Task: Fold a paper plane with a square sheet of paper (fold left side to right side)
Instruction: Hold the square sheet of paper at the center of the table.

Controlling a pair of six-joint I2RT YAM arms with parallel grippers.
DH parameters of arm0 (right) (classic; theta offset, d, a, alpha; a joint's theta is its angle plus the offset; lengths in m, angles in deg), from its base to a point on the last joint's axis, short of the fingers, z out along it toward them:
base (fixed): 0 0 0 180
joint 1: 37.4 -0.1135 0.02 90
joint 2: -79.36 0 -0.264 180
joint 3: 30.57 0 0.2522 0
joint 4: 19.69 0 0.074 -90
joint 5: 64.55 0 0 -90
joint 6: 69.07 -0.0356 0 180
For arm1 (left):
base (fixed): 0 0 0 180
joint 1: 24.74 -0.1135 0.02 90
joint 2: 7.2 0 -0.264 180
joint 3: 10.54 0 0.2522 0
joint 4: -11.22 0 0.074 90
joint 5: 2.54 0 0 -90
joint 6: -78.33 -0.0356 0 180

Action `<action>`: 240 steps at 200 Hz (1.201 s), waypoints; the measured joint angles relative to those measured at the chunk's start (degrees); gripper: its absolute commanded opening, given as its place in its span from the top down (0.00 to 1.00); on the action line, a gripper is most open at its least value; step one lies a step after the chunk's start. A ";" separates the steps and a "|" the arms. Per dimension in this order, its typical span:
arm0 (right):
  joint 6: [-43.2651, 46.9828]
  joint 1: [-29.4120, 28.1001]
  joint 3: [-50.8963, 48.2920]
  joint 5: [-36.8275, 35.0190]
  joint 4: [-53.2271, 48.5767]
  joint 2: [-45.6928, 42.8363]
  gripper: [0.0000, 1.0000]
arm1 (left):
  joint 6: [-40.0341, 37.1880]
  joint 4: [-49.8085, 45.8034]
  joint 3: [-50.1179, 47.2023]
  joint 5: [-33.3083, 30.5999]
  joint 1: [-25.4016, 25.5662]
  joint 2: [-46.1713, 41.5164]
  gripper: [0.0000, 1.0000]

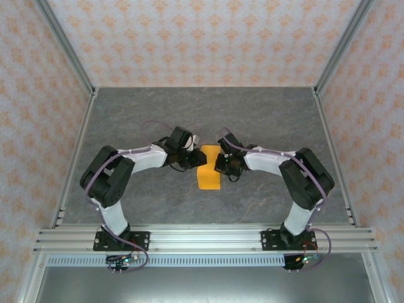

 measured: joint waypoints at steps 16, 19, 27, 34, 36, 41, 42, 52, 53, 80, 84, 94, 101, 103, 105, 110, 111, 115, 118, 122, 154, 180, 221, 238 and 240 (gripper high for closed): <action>0.00 0.00 0.00 0.00 0.00 0.00 0.91 | 0.33 0.68 0.76 0.02 0.13 2.01 0.78; 0.00 0.00 0.00 0.00 0.00 0.00 0.91 | 0.33 0.72 0.83 0.02 0.13 2.32 0.78; 0.02 0.00 0.00 0.00 0.00 0.00 0.91 | 0.33 0.76 0.92 -0.07 0.13 3.08 0.78; 0.02 0.00 0.00 0.00 0.00 0.00 0.91 | 0.33 0.79 0.94 -0.17 0.13 3.76 0.78; 0.02 0.00 0.00 0.02 0.00 0.00 0.91 | 0.33 0.79 0.94 -0.20 0.13 3.89 0.78; 0.04 0.00 0.00 0.02 0.00 0.00 0.91 | 0.33 0.79 0.94 -0.20 0.13 4.35 0.78; 0.02 0.00 0.00 0.02 0.00 0.00 0.91 | 0.33 0.79 0.94 -0.22 0.13 4.44 0.78; 0.04 0.00 0.00 0.02 0.00 0.00 0.91 | 0.37 0.94 0.94 -0.20 0.13 5.07 0.78; 0.04 0.00 0.00 0.02 0.00 0.00 0.91 | 0.35 0.94 0.94 -0.15 0.13 5.07 0.78; 0.22 0.00 0.00 0.02 0.00 0.00 0.91 | 0.33 1.01 1.05 -0.28 0.15 5.20 0.78; 0.22 0.00 0.00 0.02 0.02 0.00 0.91 | 0.33 0.98 1.05 -0.31 0.15 5.20 0.78; 0.22 0.00 0.00 0.04 0.09 -0.07 0.91 | 0.31 1.01 1.05 -0.33 0.15 5.20 0.78; 0.24 0.00 -0.07 0.09 0.17 -0.13 0.91 | 0.31 0.98 1.05 -0.33 0.15 5.20 0.78; 0.24 0.00 -0.07 0.11 0.20 -0.15 0.91 | 0.31 0.96 1.05 -0.35 0.15 5.20 0.78; 0.26 0.00 -0.09 0.13 0.24 -0.24 0.91 | 0.31 0.96 1.05 -0.35 0.17 5.20 0.78; 0.37 0.00 -0.20 0.17 0.33 -0.35 0.90 | 0.28 0.94 1.05 -0.37 0.22 5.20 0.78; 0.46 0.00 -0.22 0.20 0.35 -0.42 0.91 | 0.28 0.94 1.05 -0.37 0.22 5.20 0.78; 0.50 0.00 -0.33 0.20 0.42 -0.46 0.90 | 0.28 0.96 1.05 -0.39 0.26 5.20 0.78; 0.68 0.00 -0.39 0.20 0.42 -0.66 0.90 | 0.26 0.96 1.05 -0.44 0.28 5.20 0.79; 0.79 0.00 -0.46 0.22 0.39 -0.74 0.90 | 0.26 0.98 1.05 -0.57 0.42 5.20 0.79; 2.78 0.13 -0.48 0.24 -1.60 -3.67 0.89 | 0.15 0.96 1.05 -1.49 0.79 5.20 0.79; 3.96 1.55 0.81 1.29 -1.75 -6.82 0.89 | 0.15 0.87 1.05 -1.86 0.90 5.18 0.80; 4.70 3.52 7.28 3.91 -0.39 -3.67 0.90 | 0.15 0.81 1.05 -1.99 0.90 5.18 0.80; 4.70 3.50 9.90 4.96 0.87 -0.04 0.90 | 0.15 0.81 1.05 -2.05 0.90 5.16 0.80; 4.70 3.50 10.16 5.09 0.98 0.46 0.90 | 0.15 0.79 1.05 -2.08 0.90 5.16 0.80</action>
